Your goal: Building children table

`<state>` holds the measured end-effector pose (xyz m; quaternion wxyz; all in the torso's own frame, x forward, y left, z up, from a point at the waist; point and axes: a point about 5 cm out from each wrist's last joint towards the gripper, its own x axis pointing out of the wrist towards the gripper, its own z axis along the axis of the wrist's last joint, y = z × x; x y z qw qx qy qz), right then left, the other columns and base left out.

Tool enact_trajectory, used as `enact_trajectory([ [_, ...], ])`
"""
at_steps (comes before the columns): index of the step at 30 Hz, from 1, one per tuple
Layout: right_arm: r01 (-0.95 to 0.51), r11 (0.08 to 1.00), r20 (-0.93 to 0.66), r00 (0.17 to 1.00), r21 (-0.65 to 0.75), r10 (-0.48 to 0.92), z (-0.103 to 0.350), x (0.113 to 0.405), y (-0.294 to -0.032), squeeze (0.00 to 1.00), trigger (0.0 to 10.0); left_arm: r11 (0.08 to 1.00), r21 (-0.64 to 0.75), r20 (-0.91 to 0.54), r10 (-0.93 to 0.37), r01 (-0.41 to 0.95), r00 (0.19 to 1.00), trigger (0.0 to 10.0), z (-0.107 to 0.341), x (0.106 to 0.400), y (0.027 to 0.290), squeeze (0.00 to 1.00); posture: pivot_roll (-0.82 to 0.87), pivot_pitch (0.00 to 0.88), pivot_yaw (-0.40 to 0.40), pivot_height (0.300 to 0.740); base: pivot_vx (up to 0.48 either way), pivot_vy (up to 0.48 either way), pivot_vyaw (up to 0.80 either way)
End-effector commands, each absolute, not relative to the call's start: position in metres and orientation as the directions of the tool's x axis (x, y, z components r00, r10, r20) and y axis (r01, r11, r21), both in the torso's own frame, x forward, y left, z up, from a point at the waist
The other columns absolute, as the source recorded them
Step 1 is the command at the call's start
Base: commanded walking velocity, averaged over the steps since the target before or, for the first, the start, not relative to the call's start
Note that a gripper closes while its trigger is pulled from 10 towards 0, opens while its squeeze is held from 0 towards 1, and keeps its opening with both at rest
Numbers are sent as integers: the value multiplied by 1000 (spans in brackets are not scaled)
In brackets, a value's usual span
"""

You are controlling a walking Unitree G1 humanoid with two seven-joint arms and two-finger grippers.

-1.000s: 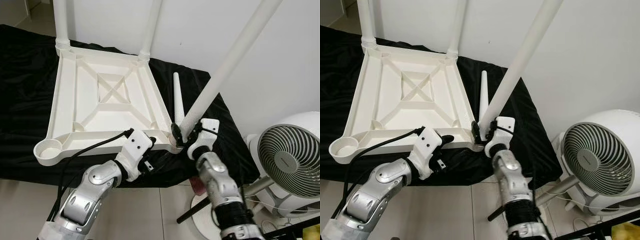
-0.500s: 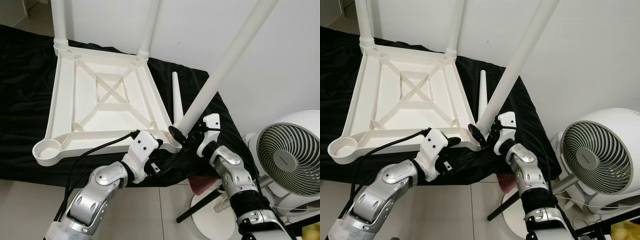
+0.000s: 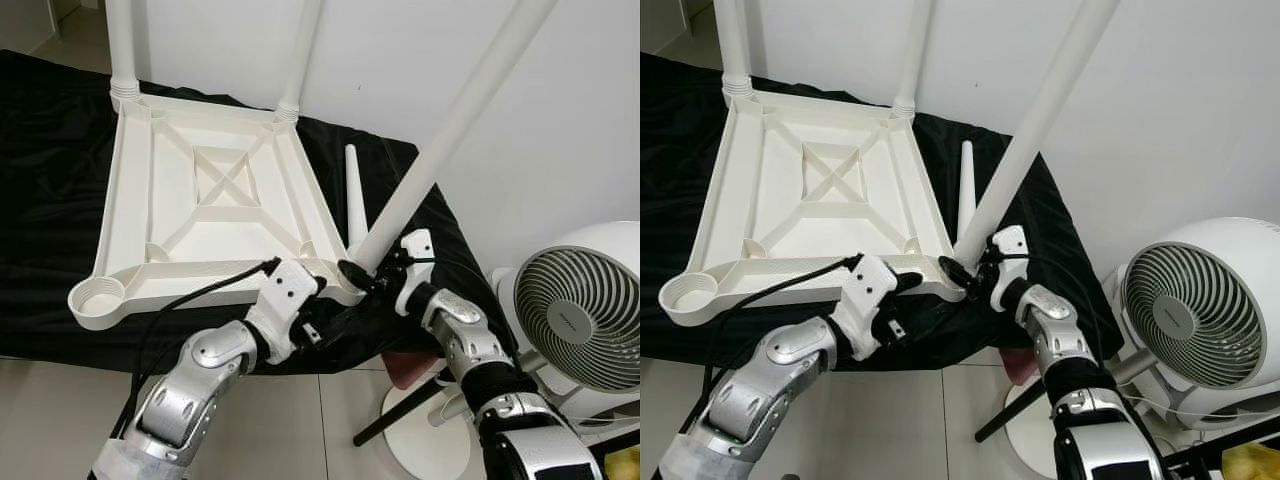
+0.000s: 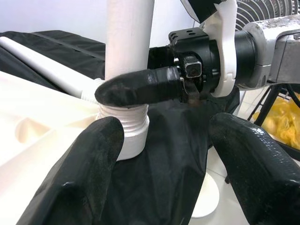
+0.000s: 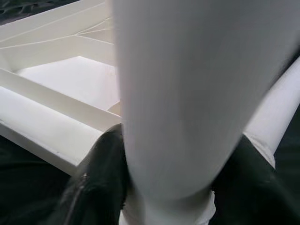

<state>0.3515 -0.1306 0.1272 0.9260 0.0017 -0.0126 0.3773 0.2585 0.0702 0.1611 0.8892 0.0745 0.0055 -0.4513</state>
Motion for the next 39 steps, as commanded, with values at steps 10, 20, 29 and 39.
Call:
enact_trajectory([
  [10, -650, 758, 16, 760, 47, 650, 114, 348, -139, 0, 10000, 557, 117, -94, -818, 822, 567, 10000, 158, 254, 65, 0, 156, 19, -227, 740, 0, 0, 0],
  [20, -419, 904, -77, 902, 84, 425, 102, 348, -121, 0, 10000, 566, 122, -107, -809, 816, 577, 10000, 154, 255, 69, 0, 152, 19, -232, 740, 0, 0, 0],
  [29, -220, 965, -105, 966, 146, 236, 101, 337, -98, 0, 10000, 571, 118, -114, -805, 812, 583, 10000, 151, 256, 70, 0, 152, 18, -240, 740, 0, 0, 0],
  [39, -128, 963, -103, 982, 237, 156, 103, 317, -88, 0, 10000, 585, 131, -123, -791, 800, 599, 10000, 151, 259, 78, 0, 147, 23, -239, 740, 0, 0, 0],
])
